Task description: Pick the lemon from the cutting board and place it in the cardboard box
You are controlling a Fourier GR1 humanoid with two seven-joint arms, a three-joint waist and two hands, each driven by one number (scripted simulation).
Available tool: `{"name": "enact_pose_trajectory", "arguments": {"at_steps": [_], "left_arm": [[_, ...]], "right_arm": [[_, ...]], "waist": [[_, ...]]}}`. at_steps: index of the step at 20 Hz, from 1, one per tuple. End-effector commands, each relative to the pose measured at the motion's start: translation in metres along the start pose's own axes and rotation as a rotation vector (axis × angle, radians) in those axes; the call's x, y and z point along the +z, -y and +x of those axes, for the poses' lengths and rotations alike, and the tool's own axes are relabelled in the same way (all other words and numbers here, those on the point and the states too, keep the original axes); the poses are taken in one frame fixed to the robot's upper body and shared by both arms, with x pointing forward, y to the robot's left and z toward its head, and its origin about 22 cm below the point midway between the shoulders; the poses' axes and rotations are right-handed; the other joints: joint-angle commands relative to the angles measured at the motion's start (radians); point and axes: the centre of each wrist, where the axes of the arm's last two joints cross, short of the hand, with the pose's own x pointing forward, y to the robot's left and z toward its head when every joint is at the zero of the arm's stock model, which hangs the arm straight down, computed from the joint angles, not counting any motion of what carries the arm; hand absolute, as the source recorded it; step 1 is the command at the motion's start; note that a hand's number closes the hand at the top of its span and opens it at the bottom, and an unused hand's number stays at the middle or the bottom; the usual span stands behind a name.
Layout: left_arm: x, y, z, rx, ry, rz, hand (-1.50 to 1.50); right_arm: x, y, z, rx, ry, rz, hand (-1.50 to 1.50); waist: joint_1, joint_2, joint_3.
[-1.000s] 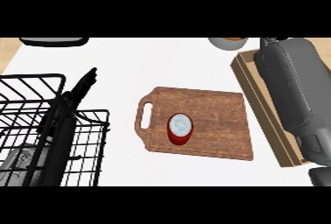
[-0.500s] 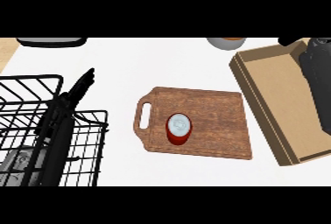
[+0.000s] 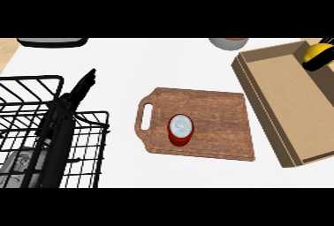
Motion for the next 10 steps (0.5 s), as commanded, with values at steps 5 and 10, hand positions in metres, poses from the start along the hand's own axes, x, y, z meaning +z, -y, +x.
{"name": "enact_pose_trajectory", "arguments": {"at_steps": [5,10], "left_arm": [[-0.005,-0.008,0.019,-0.010,0.094,-0.001,0.00],[-0.001,0.001,0.020,0.004,0.087,-0.007,0.00]], "right_arm": [[-0.011,-0.002,-0.035,-0.011,0.072,0.251,-1.50],[-0.011,-0.006,-0.060,-0.148,0.233,0.146,-1.50]], "waist": [[-0.008,-0.015,0.009],[-0.007,-0.013,0.010]]}}
